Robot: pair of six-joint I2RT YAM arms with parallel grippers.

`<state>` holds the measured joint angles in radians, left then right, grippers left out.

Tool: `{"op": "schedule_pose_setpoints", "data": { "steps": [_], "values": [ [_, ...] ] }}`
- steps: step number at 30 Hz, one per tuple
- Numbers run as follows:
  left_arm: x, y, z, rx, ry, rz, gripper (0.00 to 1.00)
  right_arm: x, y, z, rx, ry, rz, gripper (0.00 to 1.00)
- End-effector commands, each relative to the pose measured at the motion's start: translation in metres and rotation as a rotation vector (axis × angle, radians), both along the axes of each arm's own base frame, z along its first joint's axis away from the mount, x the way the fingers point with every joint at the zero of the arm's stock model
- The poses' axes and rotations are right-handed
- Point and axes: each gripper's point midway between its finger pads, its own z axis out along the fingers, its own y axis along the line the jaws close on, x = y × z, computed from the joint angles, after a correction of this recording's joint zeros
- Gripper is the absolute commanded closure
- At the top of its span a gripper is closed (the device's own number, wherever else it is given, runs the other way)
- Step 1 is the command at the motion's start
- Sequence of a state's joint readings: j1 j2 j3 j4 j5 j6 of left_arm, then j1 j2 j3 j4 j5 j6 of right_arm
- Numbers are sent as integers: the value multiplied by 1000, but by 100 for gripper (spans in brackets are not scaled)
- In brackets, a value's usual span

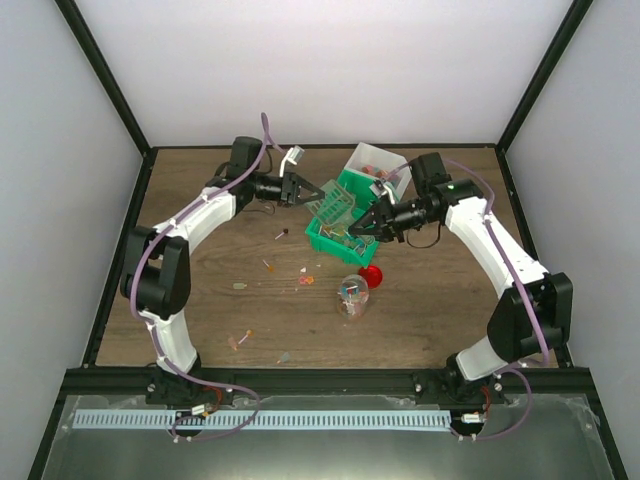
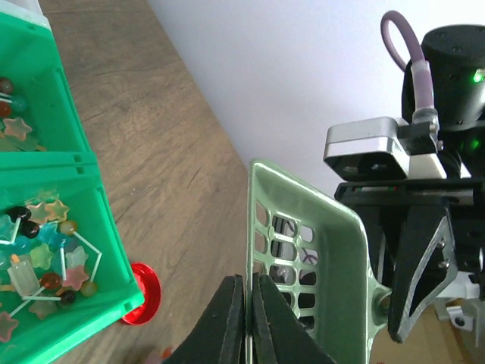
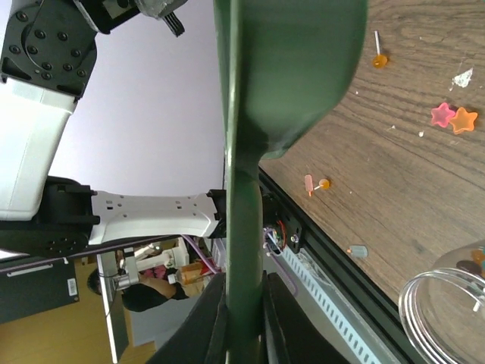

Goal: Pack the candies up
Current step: Adjust the spatula.

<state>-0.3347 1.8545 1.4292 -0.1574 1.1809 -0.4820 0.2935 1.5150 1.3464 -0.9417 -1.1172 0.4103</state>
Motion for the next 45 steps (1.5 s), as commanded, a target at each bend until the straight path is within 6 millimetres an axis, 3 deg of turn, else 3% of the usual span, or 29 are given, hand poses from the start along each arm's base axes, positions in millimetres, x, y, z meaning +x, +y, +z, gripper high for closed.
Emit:
{"op": "schedule_pose_setpoints", "data": {
  "steps": [1,4,8,12,20,28,32,37,42,45],
  "values": [
    [-9,-7,5,-43,-9,-48,96,6,4,12,7,-46,-14,99],
    [-9,-7,8,-62,-1,-30,96,8,3,13,1,-42,-33,99],
    [-4,-6,15,-113,33,44,96,22,-2,8,-59,-51,-128,80],
    [2,-2,31,-206,50,136,96,32,-1,16,-10,-70,-213,73],
    [15,5,51,-264,51,256,96,54,-9,28,34,-82,-356,67],
    [22,10,66,-286,29,325,96,61,-27,39,103,-87,-418,63],
    [22,9,69,-300,30,317,96,62,-27,45,121,-104,-420,63],
    [20,9,67,-298,42,311,96,65,-25,53,151,-122,-406,85],
    [19,9,64,-292,48,310,96,64,-25,55,155,-131,-405,97],
    [19,10,63,-290,47,310,96,64,-24,57,157,-137,-404,99]
  ]
}}
